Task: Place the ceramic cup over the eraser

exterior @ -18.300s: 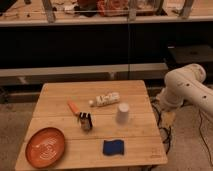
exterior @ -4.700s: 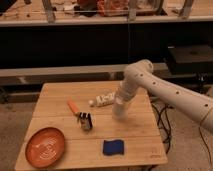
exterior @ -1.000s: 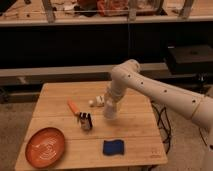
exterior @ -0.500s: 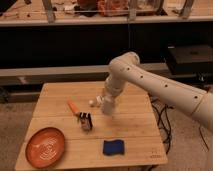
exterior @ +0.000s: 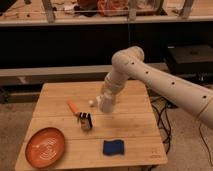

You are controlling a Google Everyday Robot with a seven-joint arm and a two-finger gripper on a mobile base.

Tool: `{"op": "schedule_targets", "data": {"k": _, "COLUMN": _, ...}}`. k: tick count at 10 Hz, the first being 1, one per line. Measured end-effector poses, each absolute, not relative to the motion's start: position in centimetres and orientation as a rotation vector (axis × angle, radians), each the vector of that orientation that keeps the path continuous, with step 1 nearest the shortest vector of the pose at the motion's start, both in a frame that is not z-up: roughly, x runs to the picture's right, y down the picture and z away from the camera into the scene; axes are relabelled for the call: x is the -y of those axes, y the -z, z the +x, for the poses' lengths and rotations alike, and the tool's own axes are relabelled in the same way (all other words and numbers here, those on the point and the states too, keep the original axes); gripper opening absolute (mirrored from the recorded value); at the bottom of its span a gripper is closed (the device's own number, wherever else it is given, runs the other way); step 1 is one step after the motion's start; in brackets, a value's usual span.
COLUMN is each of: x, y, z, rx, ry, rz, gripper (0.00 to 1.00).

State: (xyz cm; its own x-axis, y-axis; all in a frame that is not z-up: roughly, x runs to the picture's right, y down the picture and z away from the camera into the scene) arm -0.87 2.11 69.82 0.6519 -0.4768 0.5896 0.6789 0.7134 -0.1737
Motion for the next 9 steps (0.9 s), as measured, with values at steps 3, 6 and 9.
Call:
{"op": "schedule_targets", "data": {"k": 3, "x": -2.4, "y": -68.0, "z": -2.4, "rx": 0.586, "ry": 0.725, "rz": -0.397, "gripper": 0.00}}
{"op": "schedule_targets", "data": {"k": 6, "x": -2.4, "y": -65.6, "z": -4.3, "rx": 0.651, "ry": 0.777, "rz": -0.392, "gripper": 0.00}}
{"op": "schedule_targets", "data": {"k": 9, "x": -2.6, "y": -64.8, "z": -5.7, "rx": 0.687, "ry": 0.812, "rz": -0.401, "gripper": 0.00}}
